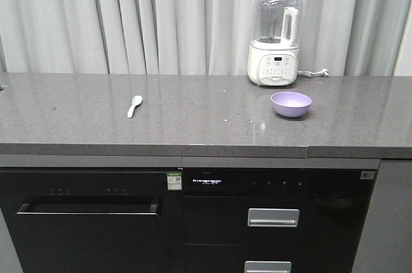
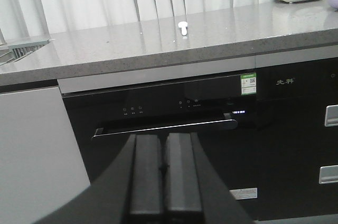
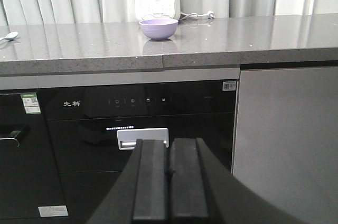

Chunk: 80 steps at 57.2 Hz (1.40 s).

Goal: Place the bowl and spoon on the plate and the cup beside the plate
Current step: 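Drive the base toward the counter with the spoon and lavender bowl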

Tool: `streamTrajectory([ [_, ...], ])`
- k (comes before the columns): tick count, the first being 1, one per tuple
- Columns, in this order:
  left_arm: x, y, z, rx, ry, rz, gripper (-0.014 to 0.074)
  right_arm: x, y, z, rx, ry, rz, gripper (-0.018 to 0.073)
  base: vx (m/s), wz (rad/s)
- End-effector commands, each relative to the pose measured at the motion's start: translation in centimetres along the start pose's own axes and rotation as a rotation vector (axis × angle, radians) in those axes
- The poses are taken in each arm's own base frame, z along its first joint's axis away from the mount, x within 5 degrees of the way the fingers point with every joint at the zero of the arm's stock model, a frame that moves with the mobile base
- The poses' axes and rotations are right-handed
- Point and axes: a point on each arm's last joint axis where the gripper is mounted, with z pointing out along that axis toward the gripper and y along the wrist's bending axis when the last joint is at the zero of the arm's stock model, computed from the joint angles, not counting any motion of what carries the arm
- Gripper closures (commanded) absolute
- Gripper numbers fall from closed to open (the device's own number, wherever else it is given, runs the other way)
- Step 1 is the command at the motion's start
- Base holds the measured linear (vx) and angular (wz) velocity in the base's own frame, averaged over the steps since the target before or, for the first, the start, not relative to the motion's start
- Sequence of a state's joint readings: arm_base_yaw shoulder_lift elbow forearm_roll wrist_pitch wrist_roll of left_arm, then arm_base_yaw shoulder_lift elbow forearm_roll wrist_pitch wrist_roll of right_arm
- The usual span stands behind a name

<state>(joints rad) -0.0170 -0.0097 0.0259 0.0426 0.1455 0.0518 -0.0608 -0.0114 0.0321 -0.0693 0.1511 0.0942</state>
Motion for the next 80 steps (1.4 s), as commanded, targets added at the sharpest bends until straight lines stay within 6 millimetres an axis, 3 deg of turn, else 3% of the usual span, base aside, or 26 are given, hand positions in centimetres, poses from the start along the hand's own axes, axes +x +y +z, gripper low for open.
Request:
streamTrajectory([
  [1,-1.61,0.13,-0.35,-0.009,-0.119,-0.006,0.0602,-0.67,0.04,-0.04,-0.002,-0.084,-0.016,0.0568,0.0,0.0],
  [80,-1.61,0.13,-0.35,-0.009,-0.119,-0.006,0.0602,-0.67,0.04,-0.04,-0.002,-0.084,-0.016,0.0568,0.05,-0.01],
])
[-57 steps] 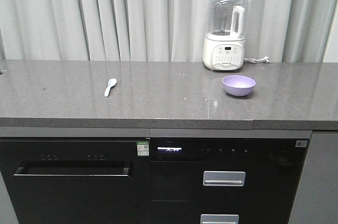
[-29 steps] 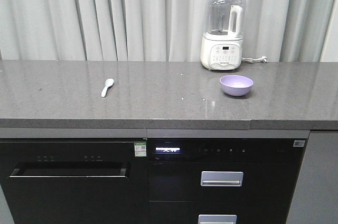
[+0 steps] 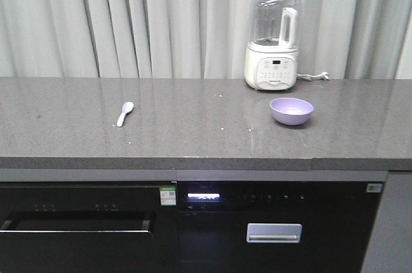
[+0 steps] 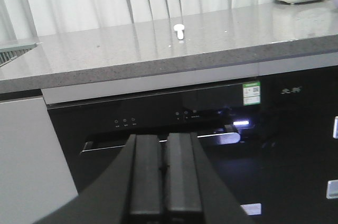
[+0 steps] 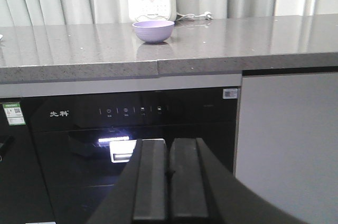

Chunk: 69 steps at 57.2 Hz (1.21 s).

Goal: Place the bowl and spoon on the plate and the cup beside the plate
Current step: 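Drive the base toward the counter with the spoon and lavender bowl, then lower the right gripper over the lavender bowl rim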

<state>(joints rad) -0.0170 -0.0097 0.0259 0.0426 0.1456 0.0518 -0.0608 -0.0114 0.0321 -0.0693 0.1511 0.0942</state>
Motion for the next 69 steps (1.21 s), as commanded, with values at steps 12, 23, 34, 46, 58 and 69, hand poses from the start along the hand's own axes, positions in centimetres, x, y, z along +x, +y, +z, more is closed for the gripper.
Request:
streamTrajectory([
  [12,-1.61,0.13,-0.35,-0.009,-0.119,-0.006,0.0602,-0.67,0.04,-0.04,-0.002,-0.084,-0.016,0.0568,0.29,0.12],
  [23,-1.61,0.13,-0.35,-0.009,-0.119,-0.006,0.0602,-0.67,0.04,-0.04,-0.002,-0.084,-0.016,0.0568,0.37,0.05],
  [34,-1.61,0.13,-0.35,-0.009,-0.119,-0.006,0.0602,-0.67,0.04,-0.04,-0.002,-0.084,-0.016,0.0568,0.4,0.0],
  [46,-1.61,0.13,-0.35,-0.009,-0.119,-0.006,0.0602,-0.67,0.04,-0.04,-0.002,-0.084,-0.016,0.0568,0.42,-0.01],
  [58,-1.61,0.13,-0.35,-0.009,-0.119,-0.006,0.0602,-0.67,0.04,-0.04,-0.002,-0.084,-0.016,0.0568,0.44,-0.01],
  [69,-1.61,0.13,-0.35,-0.009,-0.119,-0.006,0.0602,-0.67,0.04,-0.04,-0.002,-0.084,-0.016,0.0568,0.39,-0.05],
])
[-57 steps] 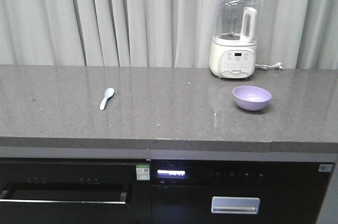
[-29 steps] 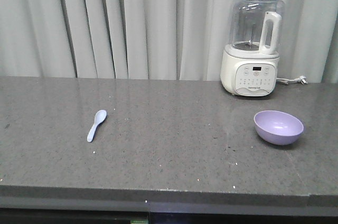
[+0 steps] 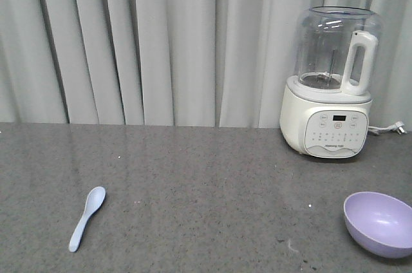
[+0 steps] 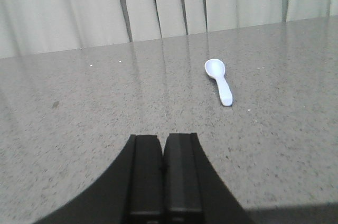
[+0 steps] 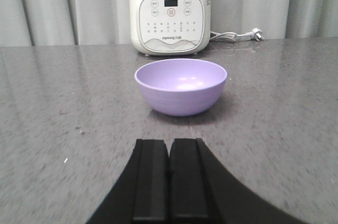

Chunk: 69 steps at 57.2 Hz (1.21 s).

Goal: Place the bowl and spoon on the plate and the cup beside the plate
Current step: 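Lower the right gripper over the lavender bowl rim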

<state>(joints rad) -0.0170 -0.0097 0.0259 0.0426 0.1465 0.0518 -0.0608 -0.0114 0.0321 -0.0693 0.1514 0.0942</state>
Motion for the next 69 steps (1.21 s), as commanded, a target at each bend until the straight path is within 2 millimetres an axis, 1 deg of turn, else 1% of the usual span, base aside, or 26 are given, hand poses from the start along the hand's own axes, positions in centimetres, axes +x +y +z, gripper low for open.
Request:
streamTrajectory([
  [1,-1.61,0.13,-0.35,-0.009,-0.12,-0.006,0.0602,-0.67,0.04,-0.04,-0.002,-0.084,-0.016,0.0568,0.33,-0.1],
  [24,-1.61,0.13,-0.35,-0.009,-0.12,-0.006,0.0602,-0.67,0.04,-0.04,-0.002,-0.084,-0.016,0.0568,0.19,-0.08],
  [69,-1.79,0.14,-0.37,-0.01,-0.14,-0.006,0.0602,-0.76,0.05,-0.05,-0.003,-0.093,-0.012,0.0568,0.01,0.0],
])
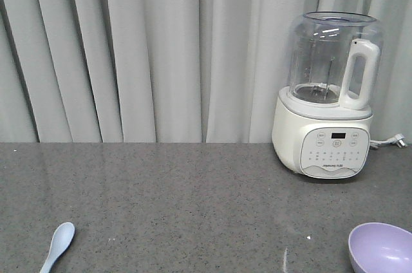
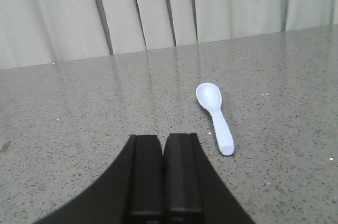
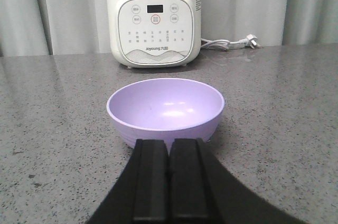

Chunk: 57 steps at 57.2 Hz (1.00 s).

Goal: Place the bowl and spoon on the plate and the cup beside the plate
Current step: 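Lower the right gripper over the lavender bowl rim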

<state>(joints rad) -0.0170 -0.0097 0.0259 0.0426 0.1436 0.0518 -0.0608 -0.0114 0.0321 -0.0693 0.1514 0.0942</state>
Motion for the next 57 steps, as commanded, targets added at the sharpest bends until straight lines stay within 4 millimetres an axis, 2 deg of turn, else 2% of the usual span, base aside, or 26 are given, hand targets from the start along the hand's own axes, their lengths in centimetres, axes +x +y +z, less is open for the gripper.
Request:
streamTrajectory([
  [1,-1.8,0.1,-0.4,-0.01,-0.138,-0.006,0.0602,-0.8,0.0,-0.1,-0.003,-0.095,-0.012,0.0568,0.0,0.0],
  [8,-2.4,0.2,-0.5,-0.013,-0.184,-0.003,0.0602,-1.2,0.1,-0.1,-0.008,-0.142,-0.011,0.0568,0.0,0.0],
  [11,-3.0,0.2,-0.6,-0.014,-0.24,-0.015,0.0602,-1.9,0.2,-0.2,-0.015,-0.217,-0.007,0.0568,0.0,0.0],
  [19,-4.6,0.6,-1.2,0.009,-0.438,-0.322,0.0602,-4.5,0.3,-1.0,-0.023,-0.351,0.001,0.0568,0.0,0.0],
  [24,-6.4,0.8,-1.9,0.018,-0.501,-0.358,0.0602,-8.0,0.3,-2.3,-0.023,-0.444,-0.006,0.0568,0.0,0.0],
  [26,-7.8,0.9,-2.3,0.019,-0.52,-0.342,0.0602,-9.7,0.4,-2.8,-0.022,-0.475,-0.016,0.0568,0.0,0.0],
  [30,-11.0,1.2,-3.2,0.01,-0.56,-0.281,0.0602,-14.2,0.5,-4.1,-0.017,-0.55,-0.041,0.0568,0.0,0.0],
  [33,-13.7,1.4,-3.6,-0.002,-0.581,-0.229,0.0602,-16.7,0.5,-4.0,-0.012,-0.549,-0.053,0.0568,0.0,0.0],
  [35,-16.2,1.7,-3.9,-0.014,-0.601,-0.183,0.0602,-19.0,0.6,-4.0,-0.009,-0.555,-0.056,0.0568,0.0,0.0],
  [37,-17.9,1.8,-3.7,-0.023,-0.603,-0.15,0.0602,-20.3,0.6,-3.4,-0.007,-0.538,-0.058,0.0568,0.0,0.0],
  [39,-19.6,2.0,-2.9,-0.03,-0.584,-0.123,0.0602,-22.4,0.6,-3.0,-0.004,-0.536,-0.062,0.0568,0.0,0.0],
  [41,-21.4,2.1,-2.5,-0.031,-0.576,-0.108,0.0602,-23.8,0.7,-1.9,-0.002,-0.514,-0.065,0.0568,0.0,0.0],
  [43,-23.3,2.2,-1.2,-0.027,-0.541,-0.106,0.0602,-25.2,0.7,-0.9,-0.001,-0.497,-0.066,0.0568,0.0,0.0],
  [48,-25.4,2.3,2.6,-0.011,-0.404,-0.105,0.0602,-27.5,0.8,2.1,0.001,-0.443,-0.064,0.0568,0.0,0.0],
  [53,-25.9,2.3,6.5,-0.001,-0.288,-0.105,0.0602,-28.2,0.8,5.3,-0.003,-0.393,-0.055,0.0568,0.0,0.0],
  [57,-25.3,2.2,9.3,0.004,-0.214,-0.117,0.0602,-27.4,0.8,7.9,-0.003,-0.311,-0.055,0.0568,0.0,0.0],
])
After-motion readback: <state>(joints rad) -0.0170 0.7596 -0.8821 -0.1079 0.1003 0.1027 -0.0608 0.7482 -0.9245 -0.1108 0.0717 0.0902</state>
